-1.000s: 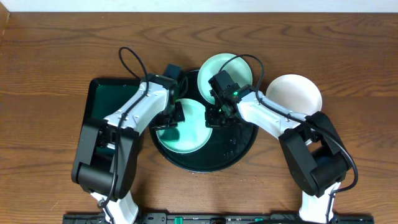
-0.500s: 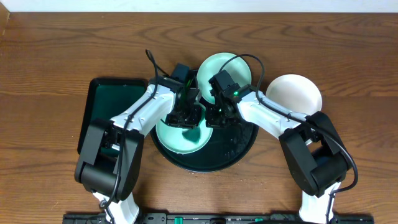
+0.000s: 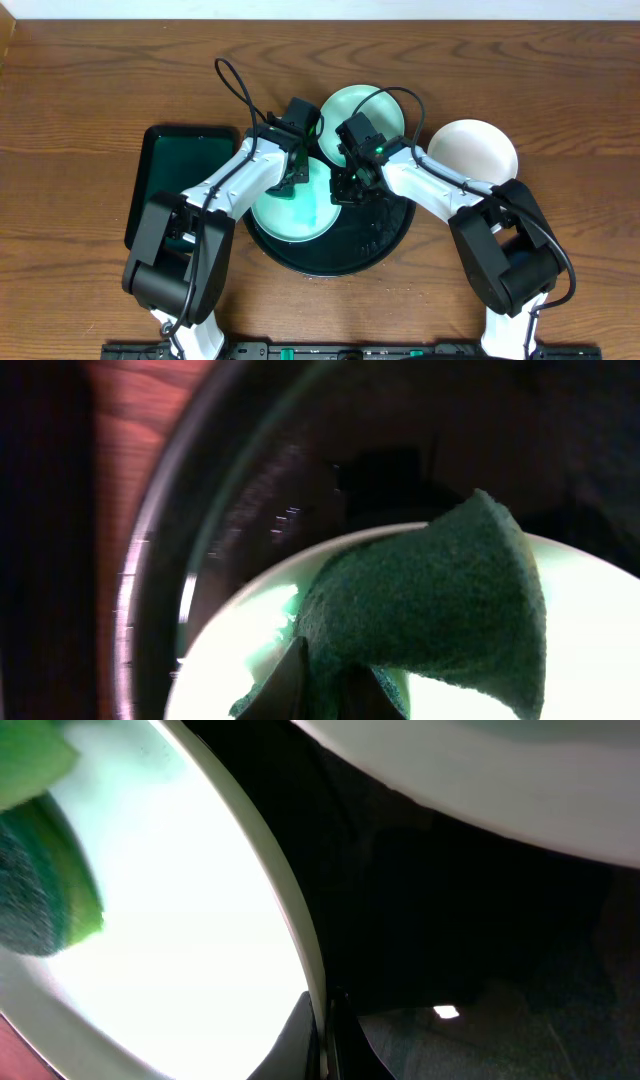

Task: Clean dirty plates on tray and stack at the side
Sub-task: 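Scrub the pale green plate with the sponge in the left gripper, then lift the pale green plate with the right gripper and stack it on the white plate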

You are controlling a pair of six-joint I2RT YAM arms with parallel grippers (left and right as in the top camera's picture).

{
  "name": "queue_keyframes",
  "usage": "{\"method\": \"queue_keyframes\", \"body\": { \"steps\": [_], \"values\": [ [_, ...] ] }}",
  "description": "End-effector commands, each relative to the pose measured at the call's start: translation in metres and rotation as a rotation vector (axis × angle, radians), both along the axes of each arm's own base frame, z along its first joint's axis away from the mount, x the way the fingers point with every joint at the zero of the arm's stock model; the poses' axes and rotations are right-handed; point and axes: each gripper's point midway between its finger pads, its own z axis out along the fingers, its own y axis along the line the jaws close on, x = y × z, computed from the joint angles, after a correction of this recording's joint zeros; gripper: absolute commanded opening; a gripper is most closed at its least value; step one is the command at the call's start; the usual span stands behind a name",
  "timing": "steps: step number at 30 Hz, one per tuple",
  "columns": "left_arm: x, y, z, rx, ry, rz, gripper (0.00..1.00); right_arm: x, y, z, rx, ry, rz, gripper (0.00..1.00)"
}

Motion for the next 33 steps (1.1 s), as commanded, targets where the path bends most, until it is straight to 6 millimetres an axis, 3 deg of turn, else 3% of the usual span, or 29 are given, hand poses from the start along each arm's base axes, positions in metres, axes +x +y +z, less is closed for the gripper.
{"method": "queue_keyframes", "body": {
  "steps": [1, 8, 9, 13, 15, 18, 22, 23, 27, 33],
  "values": [
    [0.016, 0.038, 0.021, 0.13, -0.092, 0.115, 0.07, 0.0, -0.008, -0.01, -0.033, 0.018, -0.012, 0.01],
    [0.022, 0.05, 0.085, -0.024, -0.146, 0.177, 0.07, 0.001, -0.007, -0.01, -0.032, 0.012, 0.001, 0.01],
    [0.017, 0.055, 0.101, -0.105, -0.143, 0.203, 0.07, 0.001, -0.005, -0.007, -0.019, 0.009, 0.018, 0.01],
    [0.005, 0.086, 0.127, -0.249, -0.144, 0.3, 0.07, 0.009, 0.001, 0.01, -0.012, -0.051, 0.119, 0.01],
    [0.002, 0.107, 0.133, -0.256, -0.155, 0.357, 0.07, 0.019, 0.0, 0.027, -0.051, -0.128, 0.174, 0.01],
    [-0.002, 0.121, 0.132, -0.251, -0.147, 0.399, 0.07, 0.03, -0.006, 0.047, -0.141, -0.222, 0.21, 0.01],
    [-0.005, 0.125, 0.13, -0.247, -0.132, 0.411, 0.07, 0.04, -0.022, 0.085, -0.372, -0.425, 0.256, 0.01],
    [-0.006, 0.125, 0.13, -0.247, -0.131, 0.412, 0.07, 0.04, -0.029, 0.107, -0.507, -0.535, 0.262, 0.01],
    [-0.008, 0.125, 0.127, -0.244, -0.118, 0.413, 0.07, 0.029, -0.035, 0.166, -0.812, -0.807, 0.264, 0.01],
    [-0.008, 0.125, 0.127, -0.244, -0.118, 0.413, 0.07, 0.002, -0.023, 0.216, -0.982, -1.027, 0.285, 0.01]
  ]
}}
